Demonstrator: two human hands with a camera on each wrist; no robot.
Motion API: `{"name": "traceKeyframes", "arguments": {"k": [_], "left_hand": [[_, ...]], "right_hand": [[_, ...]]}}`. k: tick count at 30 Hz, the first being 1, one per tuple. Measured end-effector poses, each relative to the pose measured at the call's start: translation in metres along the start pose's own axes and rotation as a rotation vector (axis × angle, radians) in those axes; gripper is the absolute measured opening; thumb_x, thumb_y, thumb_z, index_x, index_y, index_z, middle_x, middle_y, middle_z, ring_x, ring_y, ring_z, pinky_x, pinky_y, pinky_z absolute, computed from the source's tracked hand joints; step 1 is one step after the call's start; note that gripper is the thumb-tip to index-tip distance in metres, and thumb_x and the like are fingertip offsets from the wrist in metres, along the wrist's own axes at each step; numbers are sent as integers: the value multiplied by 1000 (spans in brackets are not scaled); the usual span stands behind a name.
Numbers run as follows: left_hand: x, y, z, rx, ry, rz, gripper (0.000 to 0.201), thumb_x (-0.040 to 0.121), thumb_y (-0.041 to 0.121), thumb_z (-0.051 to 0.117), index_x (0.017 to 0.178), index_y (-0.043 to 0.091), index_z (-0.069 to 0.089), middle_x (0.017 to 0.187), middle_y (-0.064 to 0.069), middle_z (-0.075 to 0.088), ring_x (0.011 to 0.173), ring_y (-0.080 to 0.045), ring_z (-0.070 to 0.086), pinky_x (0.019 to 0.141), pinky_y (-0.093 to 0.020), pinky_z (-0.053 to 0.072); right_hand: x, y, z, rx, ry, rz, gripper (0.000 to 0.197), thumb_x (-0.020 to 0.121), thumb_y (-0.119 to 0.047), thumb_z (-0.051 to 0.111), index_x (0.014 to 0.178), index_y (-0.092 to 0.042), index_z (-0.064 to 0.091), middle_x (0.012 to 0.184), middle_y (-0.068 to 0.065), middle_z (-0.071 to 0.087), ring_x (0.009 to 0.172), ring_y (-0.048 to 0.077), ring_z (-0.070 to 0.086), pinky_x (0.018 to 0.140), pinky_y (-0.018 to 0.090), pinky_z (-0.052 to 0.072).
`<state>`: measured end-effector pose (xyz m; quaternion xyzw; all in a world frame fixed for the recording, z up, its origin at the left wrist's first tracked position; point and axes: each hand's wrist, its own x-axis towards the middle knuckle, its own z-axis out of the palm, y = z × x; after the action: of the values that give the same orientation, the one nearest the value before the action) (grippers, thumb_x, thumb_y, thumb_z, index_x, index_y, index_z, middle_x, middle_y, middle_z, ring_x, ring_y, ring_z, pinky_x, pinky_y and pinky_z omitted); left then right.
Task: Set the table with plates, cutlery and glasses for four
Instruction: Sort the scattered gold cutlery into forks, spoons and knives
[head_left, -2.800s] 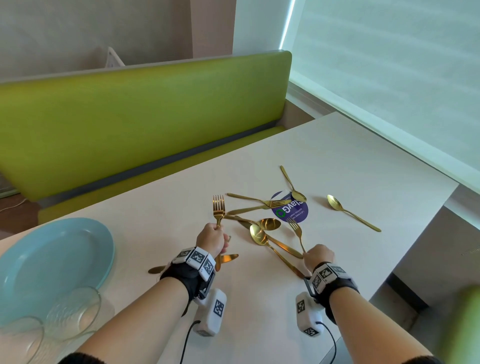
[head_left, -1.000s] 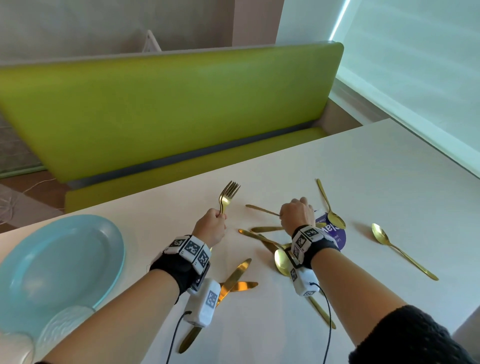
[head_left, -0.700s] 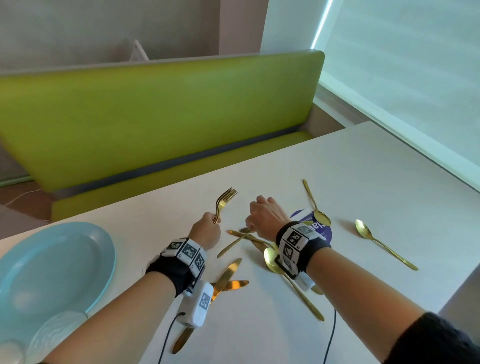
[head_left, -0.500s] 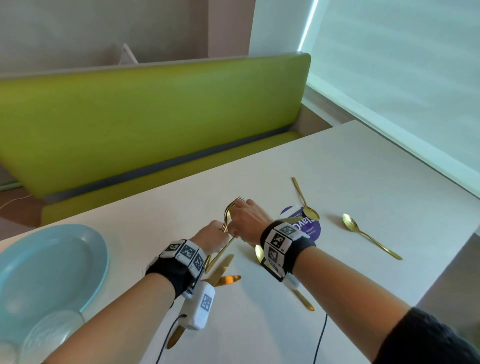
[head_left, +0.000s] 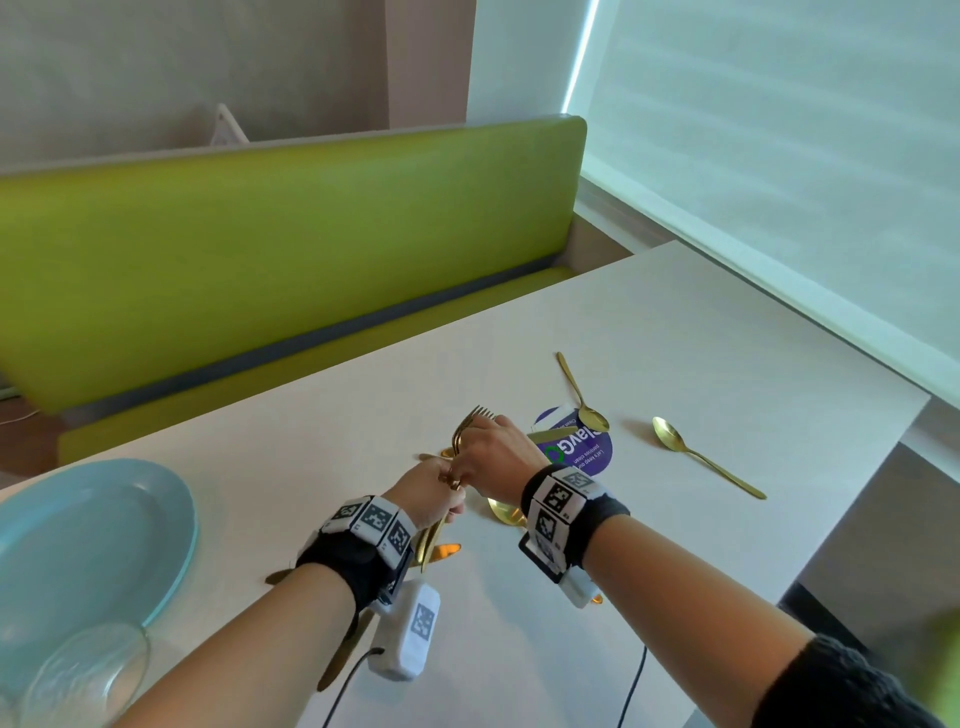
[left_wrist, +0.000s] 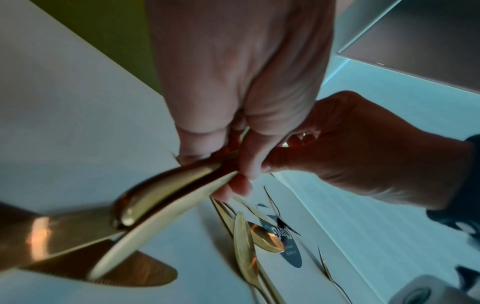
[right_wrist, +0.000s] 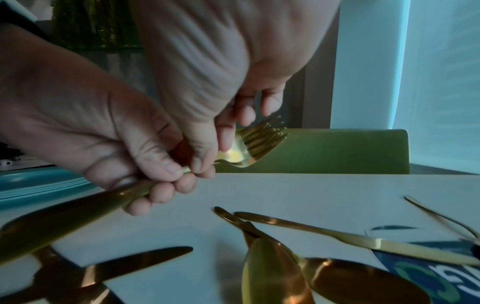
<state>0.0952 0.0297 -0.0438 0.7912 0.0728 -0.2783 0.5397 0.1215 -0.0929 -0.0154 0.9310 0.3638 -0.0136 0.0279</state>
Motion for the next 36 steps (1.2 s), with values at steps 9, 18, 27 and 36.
{"name": "traceKeyframes", "arguments": {"k": [9,18,27,36], "left_hand": [[17,1,-2,-113,118,-33,12,94,4,45,102,6,53,77,-4,59,66,-10,56,56,-16,48],[46,-1,-27,-276,254,-31,13,94,-1,47,92,9,55,76,-5,63,68,-15,61,64,-24,51],[67,-10,-34,-310,291,-59,16,91,-2,51,88,12,58,73,-8,63,75,-21,60,70,-33,52],[73,-10,-31,-287,271,-105,14,95,5,45,89,12,56,79,-5,65,70,-15,63,72,-30,53]], "right_hand": [[-8,47,10,268,-11,320,21,91,-28,58,107,-22,70,106,-3,66,104,16,51,94,29,39],[-1,148,32,285,-159,1010,23,90,-21,52,107,-16,66,110,5,67,106,24,59,93,36,47],[19,182,63,366,-222,1250,27,90,-23,52,65,-12,52,98,12,67,96,29,62,95,41,45],[28,185,68,330,-197,1254,13,90,-14,47,83,-11,58,104,14,66,103,29,56,94,38,34]]}}
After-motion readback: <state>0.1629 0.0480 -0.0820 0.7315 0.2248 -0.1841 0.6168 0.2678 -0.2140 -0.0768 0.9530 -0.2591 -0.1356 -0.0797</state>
